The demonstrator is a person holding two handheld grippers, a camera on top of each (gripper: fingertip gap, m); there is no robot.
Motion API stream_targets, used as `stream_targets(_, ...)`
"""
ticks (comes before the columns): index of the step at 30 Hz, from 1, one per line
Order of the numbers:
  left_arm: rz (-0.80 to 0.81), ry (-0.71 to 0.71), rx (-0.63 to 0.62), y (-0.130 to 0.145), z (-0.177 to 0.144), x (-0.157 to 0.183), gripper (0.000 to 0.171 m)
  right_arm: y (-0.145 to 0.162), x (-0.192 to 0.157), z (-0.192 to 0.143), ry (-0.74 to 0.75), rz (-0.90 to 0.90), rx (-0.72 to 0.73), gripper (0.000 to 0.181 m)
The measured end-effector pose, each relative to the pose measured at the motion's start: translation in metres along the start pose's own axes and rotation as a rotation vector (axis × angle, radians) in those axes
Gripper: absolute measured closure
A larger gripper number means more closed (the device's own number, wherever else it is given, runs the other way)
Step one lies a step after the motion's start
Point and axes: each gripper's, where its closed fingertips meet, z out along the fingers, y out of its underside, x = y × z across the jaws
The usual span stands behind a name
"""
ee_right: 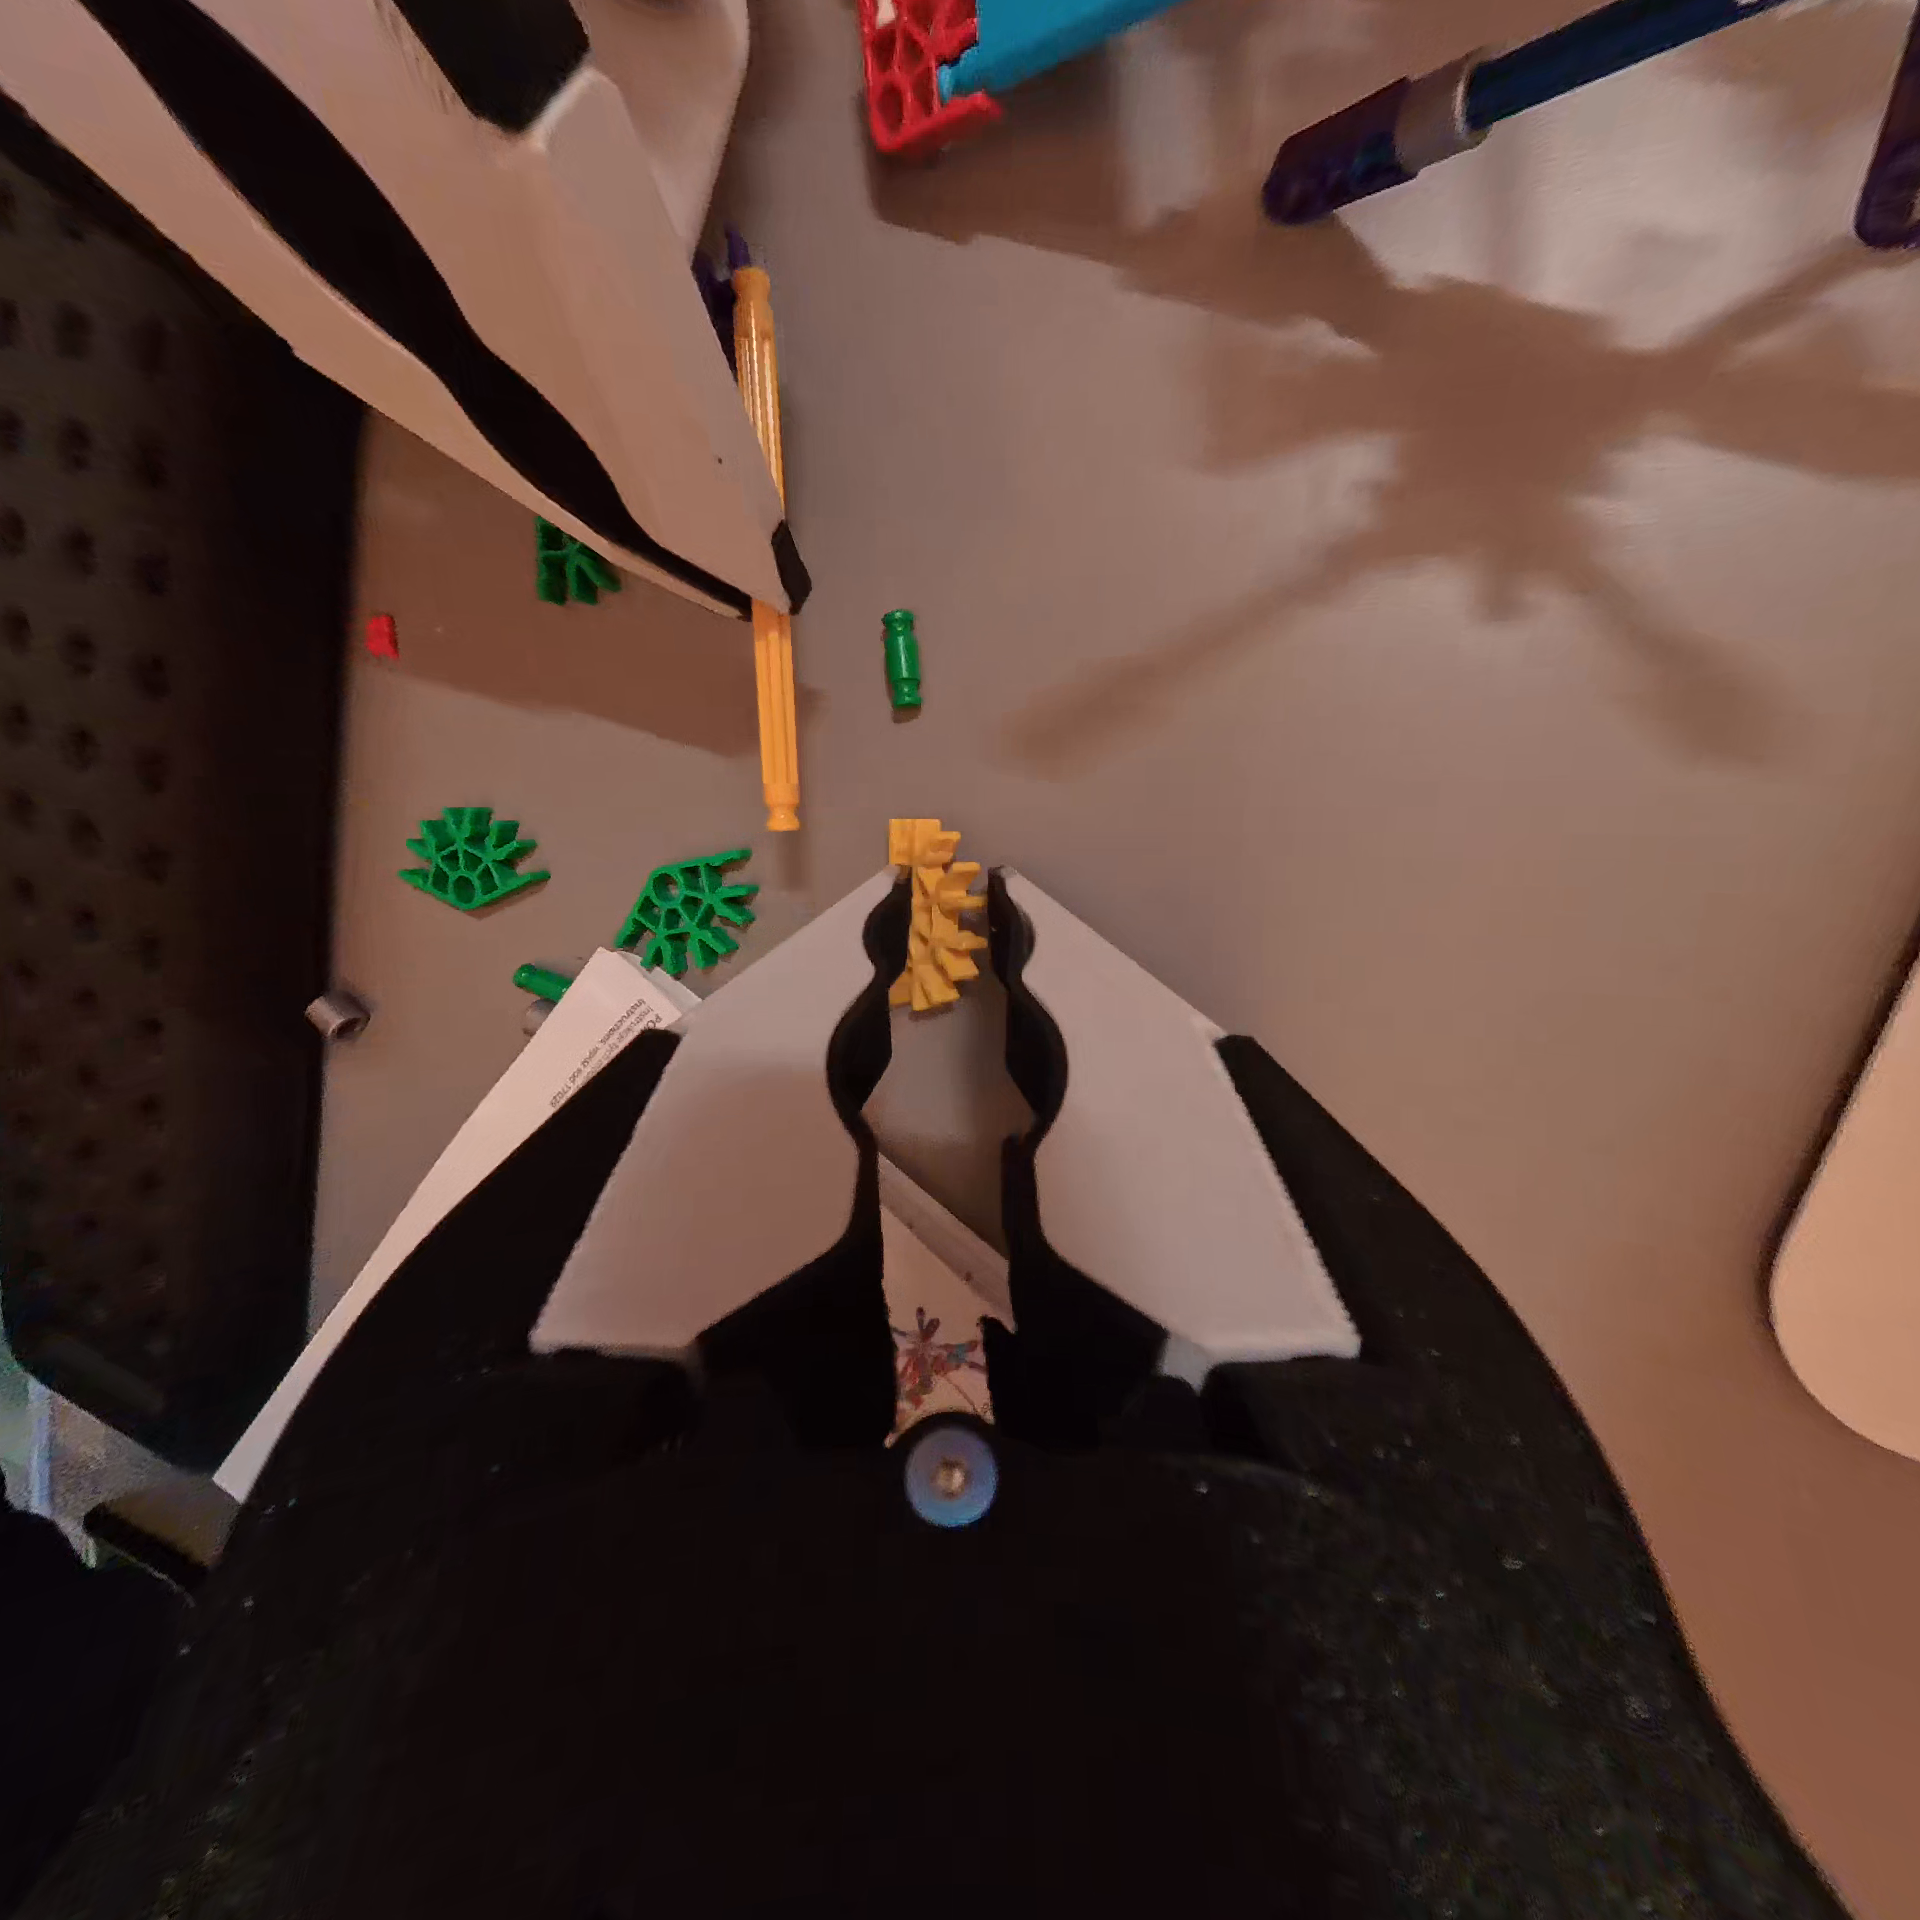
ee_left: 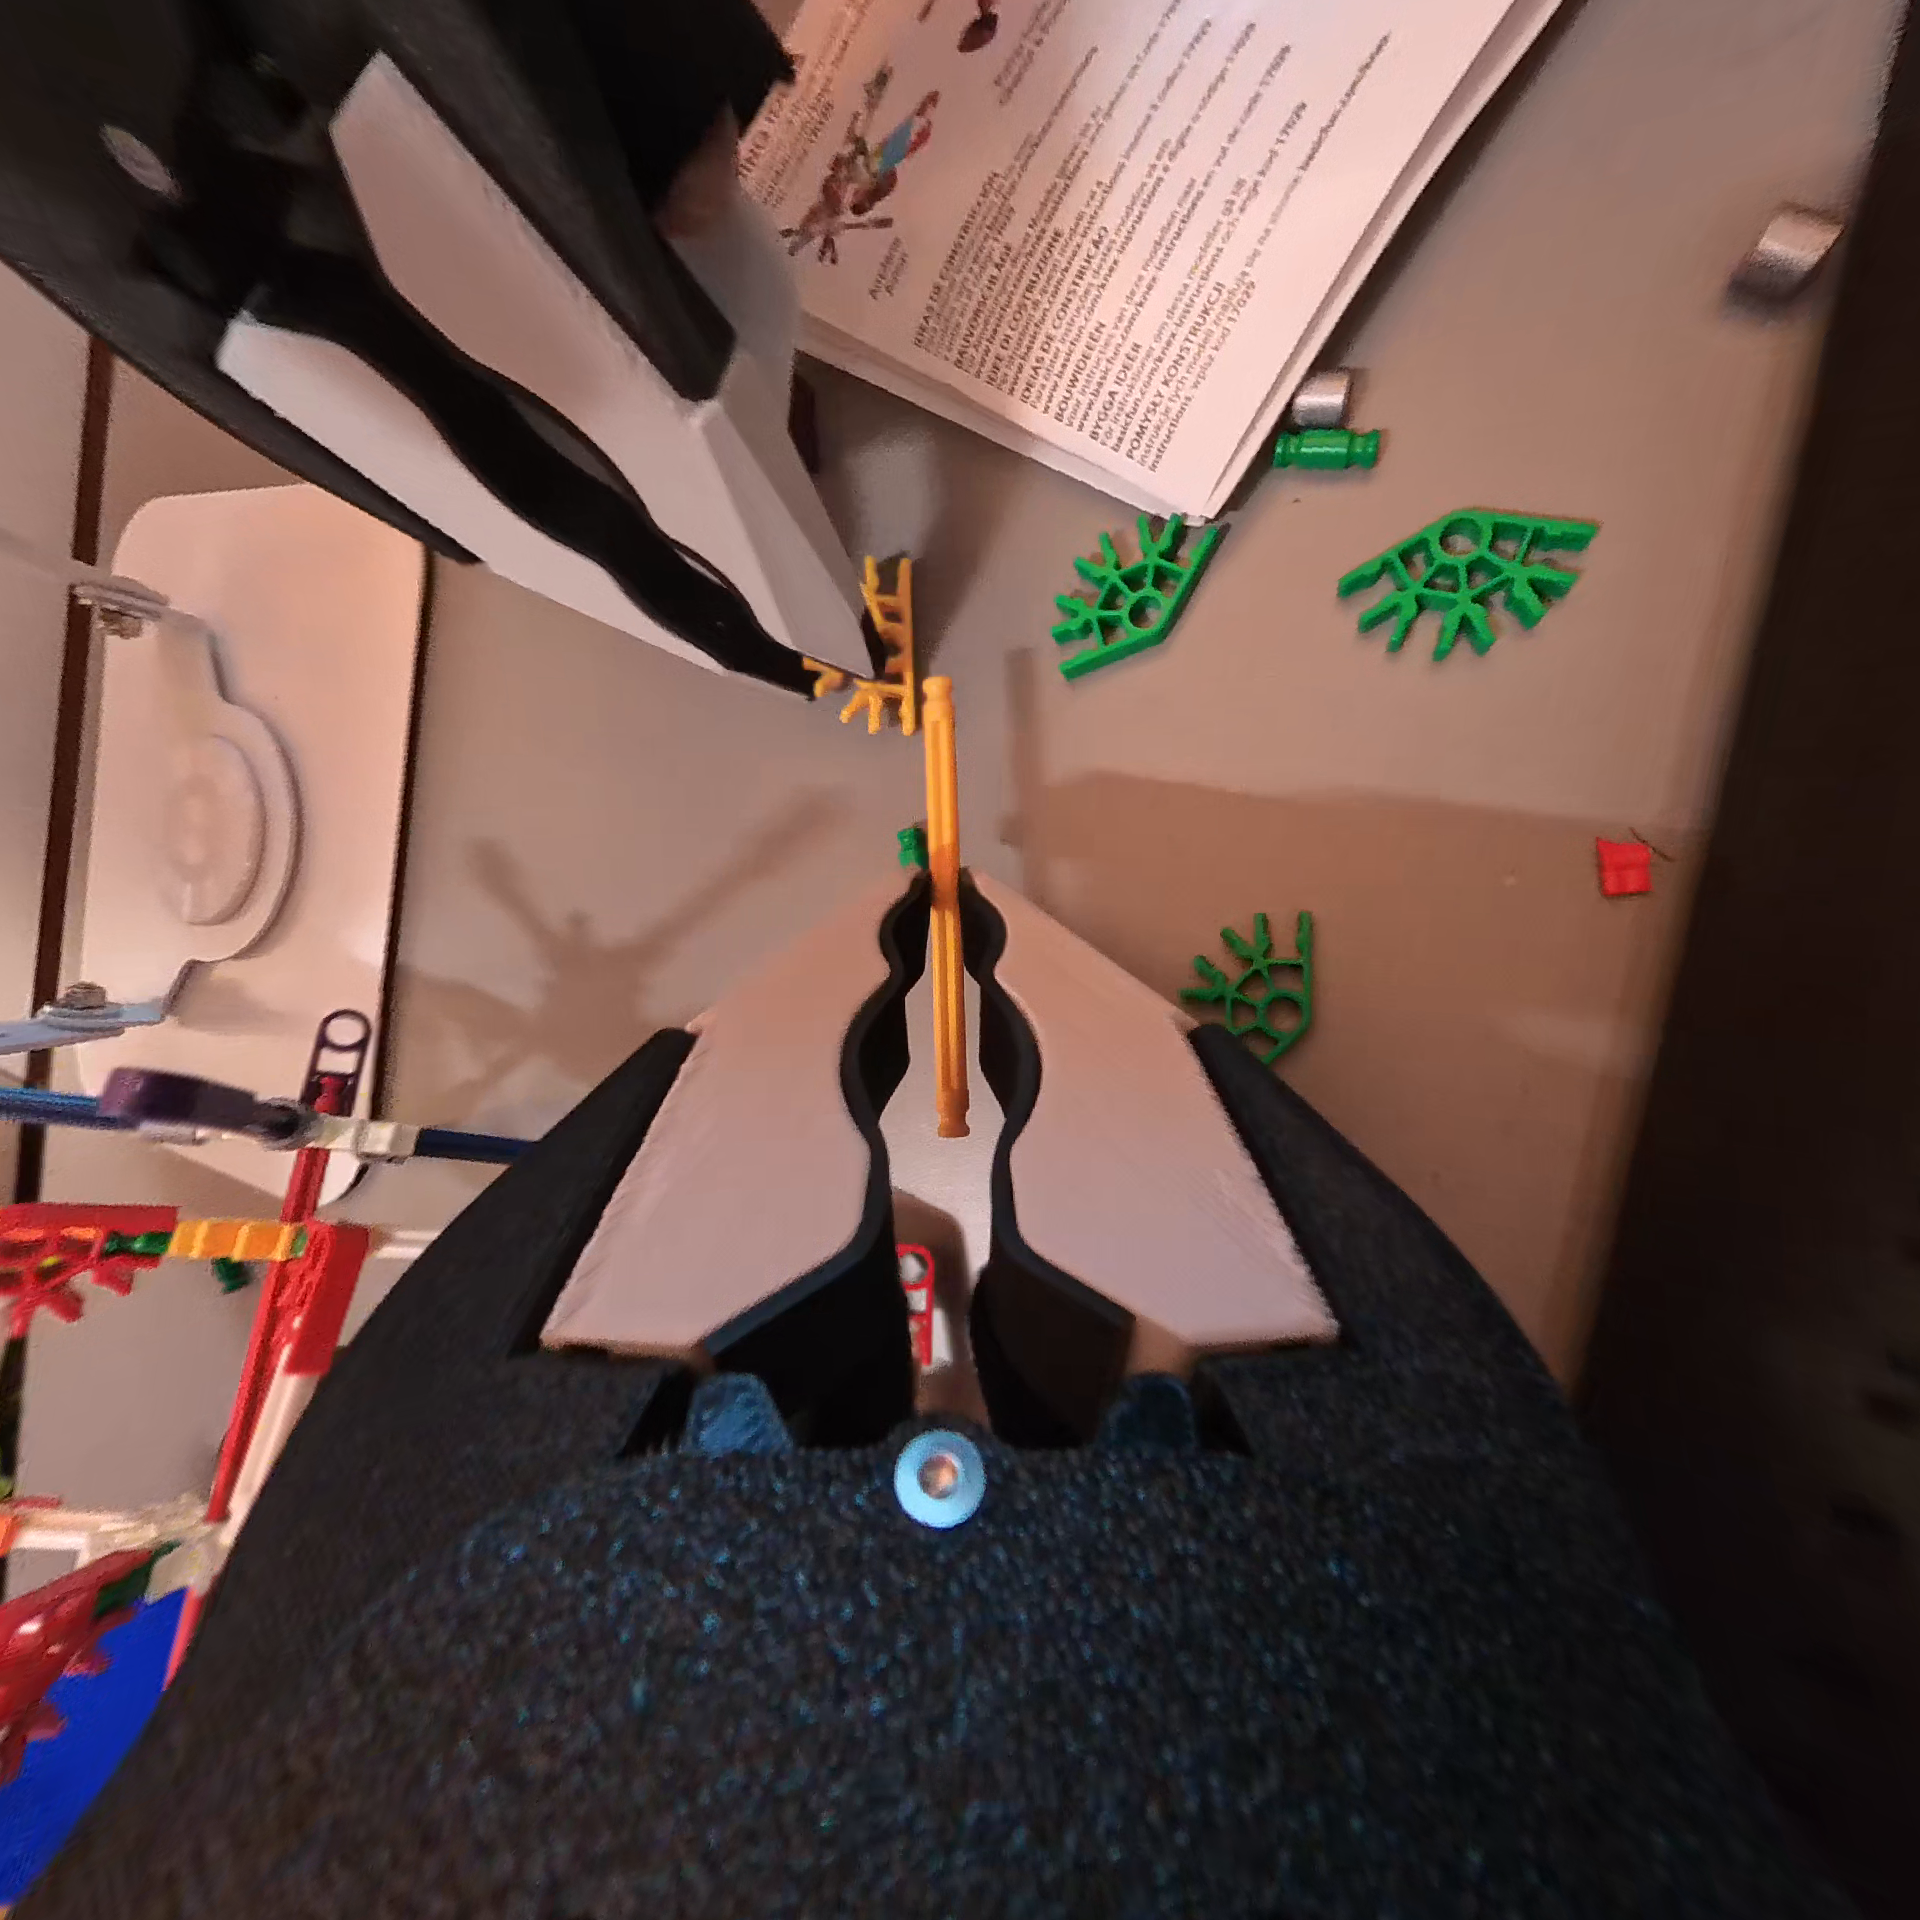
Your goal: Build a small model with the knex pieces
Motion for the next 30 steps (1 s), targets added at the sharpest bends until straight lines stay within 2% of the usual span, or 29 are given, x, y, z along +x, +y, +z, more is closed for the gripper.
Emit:
stream_targets(3,0.006,-0.003,-0.014,0.002,-0.002,0.001,0.167,-0.007,0.005,-0.003,0.067,-0.037,0.02,0.17)
stream_targets(6,-0.004,0.016,-0.005,0.002,-0.013,0.006,0.167,-0.026,-0.003,-0.001,0.049,-0.085,0.073,0.173)
stream_targets(8,0.006,0.036,0.004,0.003,-0.021,0.013,0.167,-0.028,-0.006,0.006,0.043,-0.108,0.044,0.167)
stream_targets(13,-0.007,0.04,0.011,0.009,-0.036,0.02,0.167,-0.034,-0.014,0.025,0.04,-0.157,0.031,0.167)
stream_targets(15,-0.014,0.026,0.007,0.013,-0.039,0.017,0.167,-0.035,-0.011,0.027,0.066,-0.155,0.038,0.175)
stream_targets(17,-0.023,0.019,0.0,0.017,-0.04,0.012,0.167,-0.032,-0.014,0.025,0.07,-0.147,0.039,0.175)
stream_targets(20,-0.016,0.003,-0.008,0.017,-0.041,0.005,0.167,-0.029,-0.035,0.021,0.022,-0.155,0.08,0.175)
stream_targets(24,0.002,0.012,-0.027,0.016,-0.032,-0.002,0.167,-0.017,-0.056,0.03,0.006,-0.182,0.047,0.175)
stream_targets(25,0.003,0.012,-0.031,0.015,-0.029,-0.005,0.167,-0.017,-0.058,0.03,0.017,-0.177,0.059,0.171)
stream_targets(26,0.001,0.015,-0.034,0.015,-0.026,-0.008,0.167,-0.017,-0.057,0.026,0.036,-0.167,0.078,0.154)
stream_targets(30,0.006,0.032,-0.05,0.012,-0.014,-0.014,0.167,-0.008,-0.04,-0.001,0.166,-0.1,0.165,0.15)
